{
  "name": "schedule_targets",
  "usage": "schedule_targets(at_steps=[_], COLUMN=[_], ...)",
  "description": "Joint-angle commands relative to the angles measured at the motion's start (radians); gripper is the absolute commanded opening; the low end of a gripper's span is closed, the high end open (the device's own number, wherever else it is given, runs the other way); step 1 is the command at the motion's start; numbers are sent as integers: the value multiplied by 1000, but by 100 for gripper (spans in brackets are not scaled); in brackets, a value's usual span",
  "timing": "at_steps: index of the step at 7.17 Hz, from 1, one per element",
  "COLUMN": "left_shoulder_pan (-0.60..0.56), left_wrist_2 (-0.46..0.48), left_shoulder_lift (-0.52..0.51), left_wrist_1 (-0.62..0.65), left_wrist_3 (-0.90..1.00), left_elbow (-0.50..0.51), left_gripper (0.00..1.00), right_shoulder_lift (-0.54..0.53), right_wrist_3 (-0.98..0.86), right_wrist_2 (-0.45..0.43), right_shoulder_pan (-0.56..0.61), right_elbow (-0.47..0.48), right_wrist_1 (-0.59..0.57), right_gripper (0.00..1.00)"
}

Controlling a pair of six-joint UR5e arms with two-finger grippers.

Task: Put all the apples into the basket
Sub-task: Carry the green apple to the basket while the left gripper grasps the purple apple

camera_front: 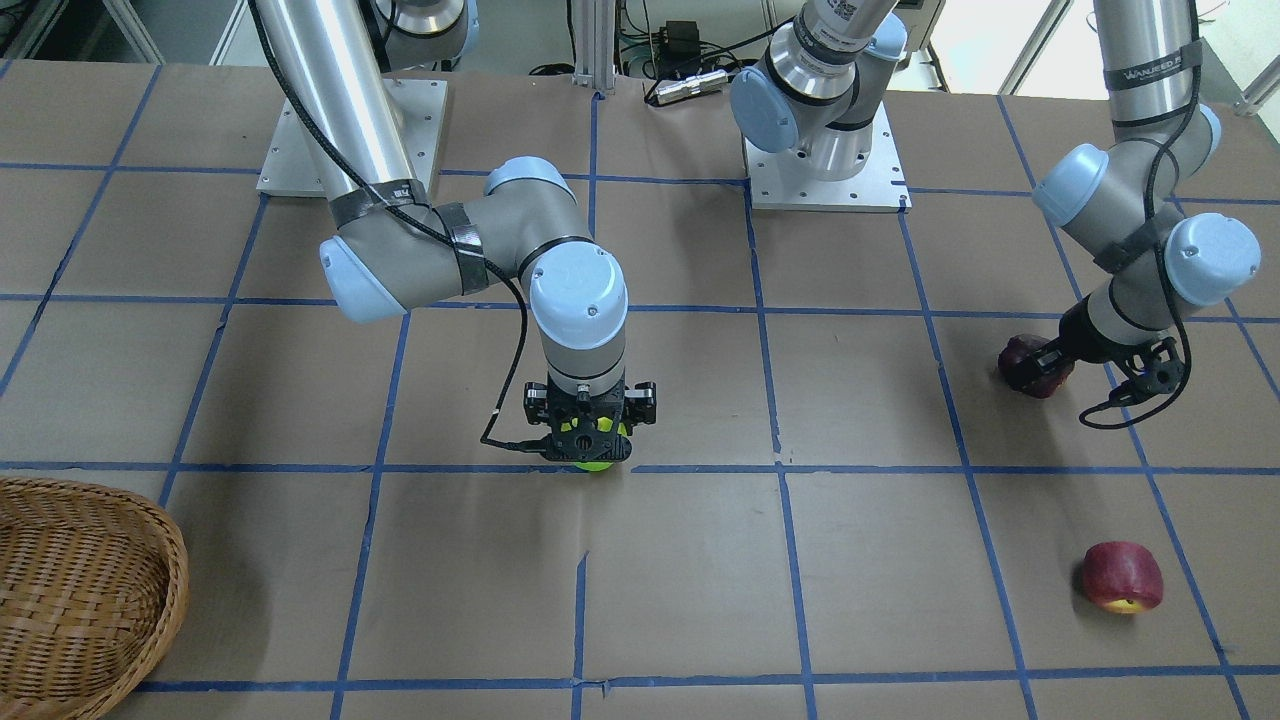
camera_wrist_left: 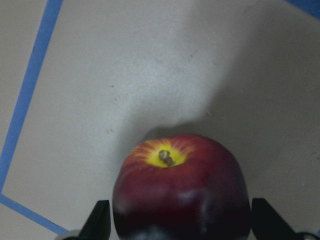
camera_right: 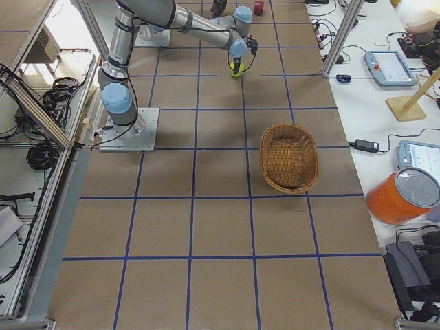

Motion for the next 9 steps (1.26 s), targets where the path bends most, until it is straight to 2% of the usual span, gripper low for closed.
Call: schedule_targets(at_steps=[1,2,3,4,5,6,7,8,9], left_shoulder_pan=[0,-2,-20,-70,-159,-254,-334,-427,-542], left_wrist_2=[-9,-25,-45,-97,-127,-131,-138,-209,-226], left_shoulder_lift=[-13,-13,-4,5,27,42,51,65,52], left_wrist_1=[57,56,47,30,-34,-123,-219,-248,-230], left_wrist_3=[147,198,205,200,191,133,-10,-249,-470], left_elbow=[4,2,8,39,81,140,192,204,209], left_gripper=[51,32,21,21,21,21,21,21,21], right_shoulder_lift=[-51,-78,-95,-95,-85,-79,-74,-47,4], right_wrist_3=[-11,-19,-110,-198,-311,-455,-602,-723,-808], right_wrist_2=[-41,-45,-45,-62,-130,-161,-188,-188,-189], right_shoulder_pan=[-52,-126,-217,-313,-410,-496,-609,-703,-768], right_elbow=[-59,-122,-200,-250,-276,-272,-275,-270,-270], right_wrist_1=[45,158,264,321,314,302,291,253,200], right_gripper=[0,0,0,0,0,0,0,0,0])
